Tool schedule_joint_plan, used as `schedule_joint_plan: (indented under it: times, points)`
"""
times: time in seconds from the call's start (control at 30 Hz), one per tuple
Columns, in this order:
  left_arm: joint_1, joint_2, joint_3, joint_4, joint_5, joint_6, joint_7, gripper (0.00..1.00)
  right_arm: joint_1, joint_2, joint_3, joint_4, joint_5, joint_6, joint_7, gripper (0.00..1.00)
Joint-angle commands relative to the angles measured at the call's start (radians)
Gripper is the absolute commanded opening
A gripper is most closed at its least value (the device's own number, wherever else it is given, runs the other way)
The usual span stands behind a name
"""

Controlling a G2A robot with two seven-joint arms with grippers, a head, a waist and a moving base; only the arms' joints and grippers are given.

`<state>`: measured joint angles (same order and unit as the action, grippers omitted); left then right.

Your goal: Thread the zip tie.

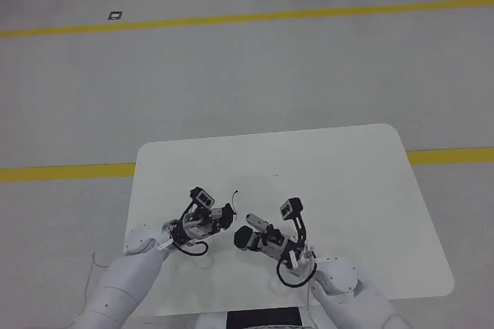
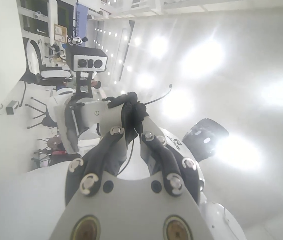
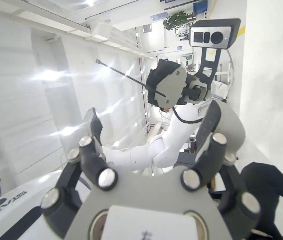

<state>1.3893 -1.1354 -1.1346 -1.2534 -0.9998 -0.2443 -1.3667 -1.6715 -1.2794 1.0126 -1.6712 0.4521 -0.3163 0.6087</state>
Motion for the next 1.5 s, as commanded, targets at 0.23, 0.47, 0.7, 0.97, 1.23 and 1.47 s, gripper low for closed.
schedule_joint_plan:
  times: [0.23,0.47,0.7,0.97,1.23,1.47]
  points:
    - [0.012,0.003,-0.012,-0.018,-0.008,-0.096,-0.023,0.0,0.028,-0.008,-0.027,0.041,0.154,-0.013,0.041,1.0]
    - [0.018,0.004,-0.017,-0.031,-0.016,-0.096,-0.023,0.0,0.041,-0.013,-0.037,0.074,0.232,-0.024,0.079,0.84]
    - [0.018,0.004,-0.017,-0.031,-0.016,-0.096,-0.023,0.0,0.043,-0.018,-0.036,0.083,0.253,-0.024,0.095,0.45]
    - [0.018,0.004,-0.017,-0.031,-0.016,-0.096,-0.023,0.0,0.042,-0.025,-0.035,0.094,0.257,-0.024,0.11,0.39]
    - [0.018,0.004,-0.017,-0.031,-0.016,-0.096,-0.023,0.0,0.04,-0.034,-0.029,0.098,0.26,-0.024,0.112,0.32]
    - [0.018,0.004,-0.017,-0.031,-0.016,-0.096,-0.023,0.0,0.04,-0.044,-0.03,0.1,0.253,-0.024,0.108,0.3]
